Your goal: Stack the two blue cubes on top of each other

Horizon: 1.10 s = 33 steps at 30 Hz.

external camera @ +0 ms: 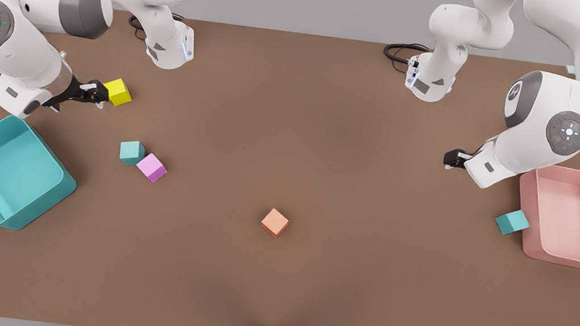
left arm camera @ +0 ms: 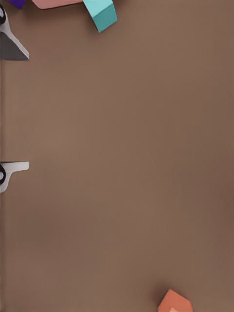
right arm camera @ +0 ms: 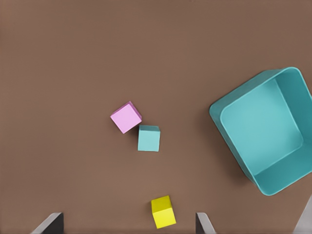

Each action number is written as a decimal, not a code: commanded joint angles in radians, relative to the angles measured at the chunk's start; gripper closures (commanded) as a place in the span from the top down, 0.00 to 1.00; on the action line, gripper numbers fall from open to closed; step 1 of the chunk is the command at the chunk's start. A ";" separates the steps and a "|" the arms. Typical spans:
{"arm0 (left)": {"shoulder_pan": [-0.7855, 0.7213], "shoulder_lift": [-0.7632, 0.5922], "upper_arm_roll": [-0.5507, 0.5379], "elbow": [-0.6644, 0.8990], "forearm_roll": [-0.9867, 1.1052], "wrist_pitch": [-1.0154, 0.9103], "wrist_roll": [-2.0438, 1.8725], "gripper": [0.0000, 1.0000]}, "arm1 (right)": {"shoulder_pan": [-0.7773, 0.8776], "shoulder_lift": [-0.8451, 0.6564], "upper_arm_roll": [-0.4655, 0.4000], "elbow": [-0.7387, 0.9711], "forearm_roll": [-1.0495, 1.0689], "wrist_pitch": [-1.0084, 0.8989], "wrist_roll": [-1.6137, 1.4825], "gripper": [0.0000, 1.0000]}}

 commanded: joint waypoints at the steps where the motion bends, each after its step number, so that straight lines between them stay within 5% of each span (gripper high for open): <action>1: 0.004 -0.001 0.000 0.000 0.000 -0.011 -0.005 1.00 | -0.005 -0.001 0.000 0.000 0.000 -0.001 -0.015 1.00; 3: 0.004 -0.001 0.001 0.000 0.000 -0.013 -0.005 1.00 | -0.007 0.007 -0.002 0.010 -0.004 -0.001 -0.018 1.00; 8: 0.004 0.001 0.000 0.000 0.000 -0.013 -0.005 1.00 | -0.004 0.326 -0.005 0.002 -0.036 0.144 0.042 1.00; 12: 0.004 0.001 0.001 0.002 0.000 -0.013 -0.005 1.00 | -0.038 0.295 -0.005 -0.240 0.007 0.555 0.051 1.00; 17: 0.006 0.022 0.001 0.005 0.002 -0.061 -0.005 1.00 | -0.071 0.249 -0.006 -0.461 0.013 0.827 0.091 1.00; 33: 0.010 0.067 -0.005 0.051 -0.001 -0.107 -0.007 1.00 | -0.105 0.209 -0.014 -0.708 0.023 0.792 0.088 1.00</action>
